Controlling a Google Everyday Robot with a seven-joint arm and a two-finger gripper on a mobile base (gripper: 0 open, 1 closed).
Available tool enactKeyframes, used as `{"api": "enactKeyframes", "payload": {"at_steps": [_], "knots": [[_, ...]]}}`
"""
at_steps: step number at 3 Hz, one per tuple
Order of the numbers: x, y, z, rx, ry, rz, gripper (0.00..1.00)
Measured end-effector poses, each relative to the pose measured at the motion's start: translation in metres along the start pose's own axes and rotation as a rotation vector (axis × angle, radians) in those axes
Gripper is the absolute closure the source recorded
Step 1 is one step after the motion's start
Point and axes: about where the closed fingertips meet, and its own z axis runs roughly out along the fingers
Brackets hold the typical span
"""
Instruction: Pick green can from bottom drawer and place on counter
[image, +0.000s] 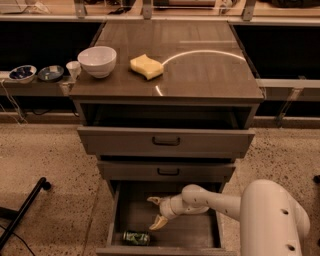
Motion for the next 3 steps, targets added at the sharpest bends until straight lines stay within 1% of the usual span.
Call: {"api": "enactKeyframes", "payload": {"at_steps": [1,2,3], "knots": [[0.007,0.003,0.008,-0.019,-0.005,0.012,0.34],[0.011,0.004,0.017,-0.038,-0.01,0.02,0.38],[0.014,0.012,0.024,-0.064,-0.018,0.022,0.35]]}}
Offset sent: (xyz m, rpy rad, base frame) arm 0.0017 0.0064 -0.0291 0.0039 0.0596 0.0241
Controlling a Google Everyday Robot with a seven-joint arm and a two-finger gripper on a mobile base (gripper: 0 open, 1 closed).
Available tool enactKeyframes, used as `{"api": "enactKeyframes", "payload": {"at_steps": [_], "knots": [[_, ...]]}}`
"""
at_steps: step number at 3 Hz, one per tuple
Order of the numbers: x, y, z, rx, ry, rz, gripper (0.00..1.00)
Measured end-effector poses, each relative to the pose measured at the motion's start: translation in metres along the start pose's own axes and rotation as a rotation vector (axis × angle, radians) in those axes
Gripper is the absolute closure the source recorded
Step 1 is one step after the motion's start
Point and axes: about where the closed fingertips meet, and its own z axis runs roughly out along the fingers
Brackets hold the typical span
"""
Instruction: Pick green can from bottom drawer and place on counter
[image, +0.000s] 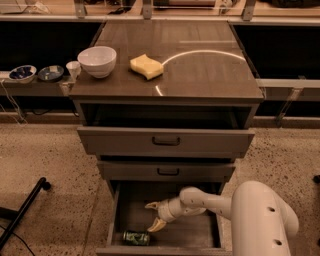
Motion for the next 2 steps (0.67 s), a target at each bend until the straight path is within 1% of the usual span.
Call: {"api": "enactKeyframes", "payload": {"at_steps": [1,2], "knots": [[0.007,0.021,0.005,-0.015,0.011,0.016,0.32],[0.01,0.032,0.005,-0.011,0.018,0.024,0.32]]}}
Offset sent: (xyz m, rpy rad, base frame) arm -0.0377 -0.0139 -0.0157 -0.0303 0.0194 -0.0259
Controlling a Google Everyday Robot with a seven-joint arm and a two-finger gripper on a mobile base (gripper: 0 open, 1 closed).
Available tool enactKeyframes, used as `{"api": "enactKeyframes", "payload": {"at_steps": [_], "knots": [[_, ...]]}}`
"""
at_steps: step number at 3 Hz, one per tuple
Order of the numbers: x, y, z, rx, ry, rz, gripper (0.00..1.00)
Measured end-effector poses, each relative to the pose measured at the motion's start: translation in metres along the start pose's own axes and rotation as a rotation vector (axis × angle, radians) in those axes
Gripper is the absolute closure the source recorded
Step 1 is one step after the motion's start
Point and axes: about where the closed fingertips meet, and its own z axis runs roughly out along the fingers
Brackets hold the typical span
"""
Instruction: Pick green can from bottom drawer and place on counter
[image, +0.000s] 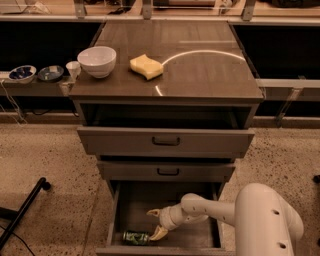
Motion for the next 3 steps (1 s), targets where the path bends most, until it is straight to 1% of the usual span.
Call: {"api": "enactKeyframes", "payload": {"at_steps": [1,2,3], "knots": [[0.0,0.0002,0.0001,0.0,0.0,0.0,0.13],[0.0,0.0002,0.0001,0.0,0.0,0.0,0.0],[0.0,0.0003,0.0001,0.0,0.0,0.0,0.0]]}}
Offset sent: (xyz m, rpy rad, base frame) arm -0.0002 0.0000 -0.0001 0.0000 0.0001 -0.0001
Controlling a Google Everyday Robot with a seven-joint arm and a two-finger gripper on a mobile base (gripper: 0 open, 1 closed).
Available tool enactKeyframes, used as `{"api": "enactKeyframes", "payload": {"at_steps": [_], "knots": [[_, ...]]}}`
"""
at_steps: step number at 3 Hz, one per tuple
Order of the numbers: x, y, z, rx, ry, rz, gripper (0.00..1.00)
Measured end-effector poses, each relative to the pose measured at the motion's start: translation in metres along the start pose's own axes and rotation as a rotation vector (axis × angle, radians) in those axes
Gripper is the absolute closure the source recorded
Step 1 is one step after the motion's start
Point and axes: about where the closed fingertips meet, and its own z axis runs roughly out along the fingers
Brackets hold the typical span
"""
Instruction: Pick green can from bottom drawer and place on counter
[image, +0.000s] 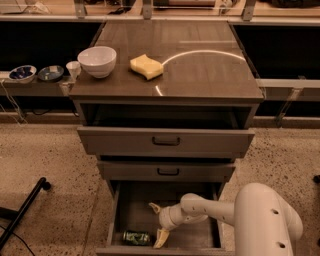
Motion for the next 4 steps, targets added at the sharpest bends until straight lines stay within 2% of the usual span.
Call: {"api": "enactKeyframes", "payload": {"at_steps": [1,2,3,4], "knots": [[0.0049,0.0061,0.0057,0.004,0.012,0.04,0.0],[0.0071,0.0098,0.0076,0.033,0.024,0.077,0.27],[0.0089,0.0139,0.0077,0.042,0.026,0.093,0.36],[0.0053,0.014,0.0042,0.042,0.026,0.093,0.37]]}}
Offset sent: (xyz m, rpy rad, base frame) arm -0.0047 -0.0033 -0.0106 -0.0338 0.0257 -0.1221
